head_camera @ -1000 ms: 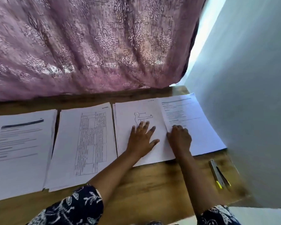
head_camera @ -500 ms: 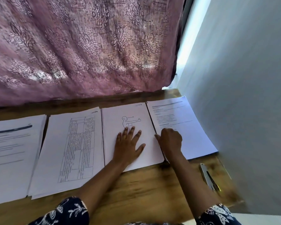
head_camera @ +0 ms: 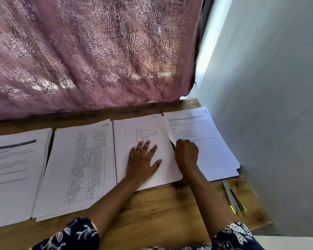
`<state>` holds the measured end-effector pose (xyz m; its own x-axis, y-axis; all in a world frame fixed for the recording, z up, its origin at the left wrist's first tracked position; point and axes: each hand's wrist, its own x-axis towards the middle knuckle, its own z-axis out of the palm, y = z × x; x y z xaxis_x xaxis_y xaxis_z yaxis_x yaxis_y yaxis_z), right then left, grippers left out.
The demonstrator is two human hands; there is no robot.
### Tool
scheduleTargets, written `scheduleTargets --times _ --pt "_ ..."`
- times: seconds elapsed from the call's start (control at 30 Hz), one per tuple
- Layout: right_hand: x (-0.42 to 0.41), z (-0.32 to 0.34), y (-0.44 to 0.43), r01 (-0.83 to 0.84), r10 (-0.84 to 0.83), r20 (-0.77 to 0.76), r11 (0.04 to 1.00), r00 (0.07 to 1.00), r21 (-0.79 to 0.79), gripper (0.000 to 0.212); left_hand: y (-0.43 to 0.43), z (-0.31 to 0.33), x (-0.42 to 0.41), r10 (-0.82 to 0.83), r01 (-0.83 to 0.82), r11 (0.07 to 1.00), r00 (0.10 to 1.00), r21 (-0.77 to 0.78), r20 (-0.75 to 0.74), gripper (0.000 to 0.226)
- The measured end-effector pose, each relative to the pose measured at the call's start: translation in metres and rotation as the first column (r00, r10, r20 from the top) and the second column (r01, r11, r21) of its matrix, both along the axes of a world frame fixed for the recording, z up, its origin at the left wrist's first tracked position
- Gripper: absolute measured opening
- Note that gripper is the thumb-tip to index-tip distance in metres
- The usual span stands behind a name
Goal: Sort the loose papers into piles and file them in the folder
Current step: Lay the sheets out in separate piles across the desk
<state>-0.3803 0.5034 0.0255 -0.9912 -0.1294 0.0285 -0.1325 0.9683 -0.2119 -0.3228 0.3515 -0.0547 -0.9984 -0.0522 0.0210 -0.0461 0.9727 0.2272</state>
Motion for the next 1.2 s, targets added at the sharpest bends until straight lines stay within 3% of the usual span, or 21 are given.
scheduleTargets --times 0.13,0.3,0.37,0.4,0.43,0.47,0.5,0.53,0.57,0.6,0.67,0.7,0.8,0.87,0.9,1.0,1.1,1.2 --pt "-0.007 0.012 0.014 0.139 -0.145 -0.029 0.980 0.989 -0.142 0.028 0.000 0.014 -0.003 -0.004 0.002 1.000 0.996 0.029 0.090 0.082" --pt "0.003 0.046 0.021 0.185 -0.223 -0.194 0.963 0.955 -0.198 0.028 -0.007 0.049 -0.019 -0.013 -0.036 0.982 0.968 0.187 0.251 0.059" --pt "0.012 0.063 0.017 0.136 -0.209 -0.263 0.953 0.942 -0.270 0.027 -0.008 0.066 -0.019 0.003 -0.088 0.907 0.979 0.411 0.203 0.057" --pt "0.017 0.069 0.011 0.087 -0.170 -0.272 0.952 0.947 -0.292 0.025 -0.009 0.076 -0.017 0.021 -0.125 0.801 0.983 0.586 0.181 0.056" --pt "0.024 0.073 0.004 0.032 -0.114 -0.248 0.950 0.962 -0.312 0.024 -0.010 0.087 -0.014 0.025 -0.161 0.622 0.982 0.767 0.186 0.056" --pt "0.032 0.076 -0.007 -0.024 -0.049 -0.208 0.941 0.977 -0.337 0.022 -0.011 0.097 -0.011 0.012 -0.198 0.375 0.978 0.906 0.209 0.060" --pt "0.040 0.075 -0.020 -0.077 0.023 -0.149 0.927 0.989 -0.367 0.022 -0.017 0.105 -0.007 -0.005 -0.235 0.133 0.971 0.963 0.238 0.064" --pt "0.048 0.073 -0.035 -0.134 0.109 -0.084 0.908 0.990 -0.398 0.022 -0.025 0.109 -0.001 -0.009 -0.258 -0.036 0.966 0.965 0.258 0.064" --pt "0.057 0.069 -0.052 -0.198 0.205 -0.030 0.881 0.978 -0.430 0.023 -0.036 0.111 0.005 0.017 -0.258 -0.130 0.965 0.957 0.262 0.057" --pt "0.064 0.063 -0.068 -0.257 0.294 0.009 0.852 0.956 -0.457 0.024 -0.047 0.113 0.012 0.072 -0.239 -0.156 0.965 0.958 0.252 0.044" --pt "0.074 0.053 -0.095 -0.266 0.372 0.085 0.789 0.924 -0.554 0.026 -0.073 0.113 0.027 0.261 -0.246 -0.034 0.933 0.969 0.247 0.020" --pt "0.075 0.050 -0.105 -0.212 0.349 0.108 0.756 0.931 -0.619 0.029 -0.089 0.110 0.034 0.334 -0.266 0.012 0.910 0.964 0.247 0.021" --pt "0.065 0.039 -0.132 -0.058 0.131 0.061 0.747 0.990 -0.662 0.047 -0.144 0.116 0.062 0.418 -0.284 -0.002 0.871 0.959 0.259 0.026" --pt "0.055 0.033 -0.151 0.099 0.061 0.203 0.715 0.977 -0.693 0.063 -0.185 0.120 0.084 0.456 -0.301 0.002 0.849 0.954 0.267 0.025" --pt "0.052 0.029 -0.165 0.194 0.085 0.326 0.654 0.941 -0.731 0.065 -0.207 0.123 0.097 0.486 -0.303 -0.013 0.831 0.953 0.271 0.026" --pt "0.058 0.020 -0.215 0.374 0.304 0.571 0.513 0.763 -0.773 0.042 -0.268 0.131 0.140 0.588 -0.306 0.014 0.773 0.952 0.239 0.029" --pt "0.090 0.023 -0.281 0.301 0.506 0.551 0.494 0.664 -0.816 0.012 -0.329 0.142 0.184 0.715 -0.321 0.092 0.680 0.943 0.162 0.025" --pt "0.120 0.027 -0.352 0.244 0.556 0.557 0.538 0.616 -0.807 0.010 -0.393 0.146 0.223 0.827 -0.401 0.163 0.554 0.901 0.097 0.024"
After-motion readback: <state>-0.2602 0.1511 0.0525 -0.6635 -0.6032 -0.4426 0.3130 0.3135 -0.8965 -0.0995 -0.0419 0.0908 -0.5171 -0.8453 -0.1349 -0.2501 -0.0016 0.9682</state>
